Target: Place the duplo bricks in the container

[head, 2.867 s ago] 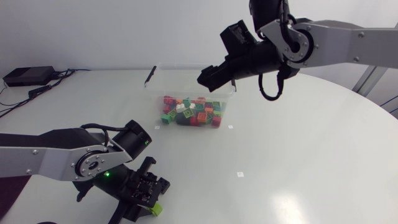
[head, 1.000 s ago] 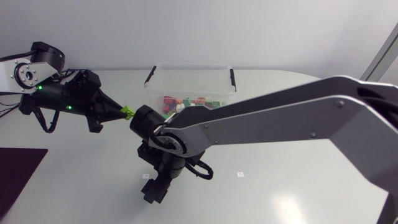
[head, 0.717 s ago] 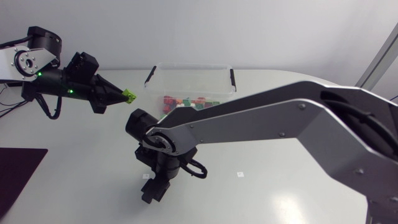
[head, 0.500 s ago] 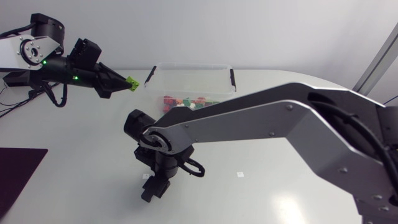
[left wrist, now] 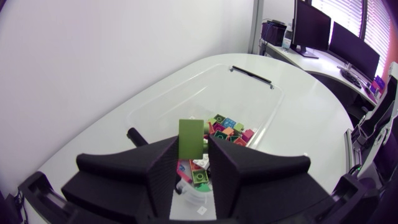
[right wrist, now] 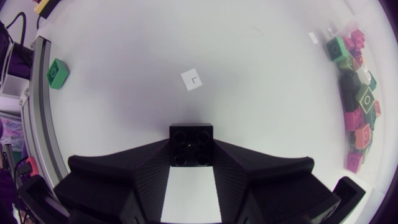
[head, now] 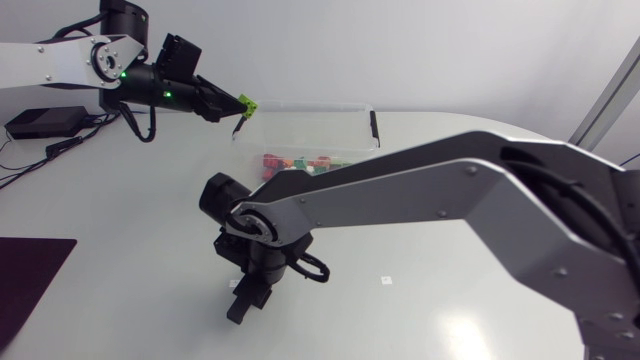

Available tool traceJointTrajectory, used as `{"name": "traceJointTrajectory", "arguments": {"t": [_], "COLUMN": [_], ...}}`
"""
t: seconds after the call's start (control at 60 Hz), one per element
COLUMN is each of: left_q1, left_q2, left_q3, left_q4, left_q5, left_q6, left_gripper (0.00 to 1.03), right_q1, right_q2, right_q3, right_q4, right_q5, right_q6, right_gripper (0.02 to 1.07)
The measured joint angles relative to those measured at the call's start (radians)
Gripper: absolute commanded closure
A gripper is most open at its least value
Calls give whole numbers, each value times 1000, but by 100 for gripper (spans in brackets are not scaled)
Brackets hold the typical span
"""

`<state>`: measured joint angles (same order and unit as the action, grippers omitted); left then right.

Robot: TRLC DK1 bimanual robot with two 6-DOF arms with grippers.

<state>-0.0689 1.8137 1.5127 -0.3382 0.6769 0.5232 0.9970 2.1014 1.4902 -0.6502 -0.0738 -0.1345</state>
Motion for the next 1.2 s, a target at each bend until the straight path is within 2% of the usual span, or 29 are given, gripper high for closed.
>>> {"name": "traceJointTrajectory", "arguments": {"t": [0.217, 0.267, 0.383, 0.467, 0.6, 0.683, 0.817, 0.95, 1.1, 1.2], "left_q1": [-56, -62, -66, -66, -72, -85, -92, -94, -84, -56], "left_q2": [103, 122, 165, 187, 192, 192, 183, 99, -18, -87], "left_q3": [112, 127, 162, 179, 185, 189, 178, 71, -44, -94], "left_q4": [0, 0, -1, -3, -8, -8, -11, -19, -27, -87], "left_q5": [-22, -31, -50, -65, -103, -145, -196, -250, -264, -265], "left_q6": [-34, -35, -45, -49, -52, -52, -42, 31, 116, 173], "left_gripper": [83, 75, 63, 61, 18, 7, 5, 5, 5, 5], "right_q1": [-45, -56, -84, -110, -167, -213, -290, -367, -420, -448], "right_q2": [-158, -191, -257, -299, -372, -414, -446, -446, -446, -446], "right_q3": [-68, -80, -104, -105, -105, -105, -96, -82, -75, -69], "right_q4": [30, 33, 40, 43, 46, 48, 49, 85, 141, 184], "right_q5": [-4, -4, -4, -4, -4, -4, -8, -17, -27, -27], "right_q6": [0, 0, 0, 0, 0, 0, 0, 0, 2, 9], "right_gripper": [78, 78, 78, 78, 78, 78, 78, 78, 78, 78]}}
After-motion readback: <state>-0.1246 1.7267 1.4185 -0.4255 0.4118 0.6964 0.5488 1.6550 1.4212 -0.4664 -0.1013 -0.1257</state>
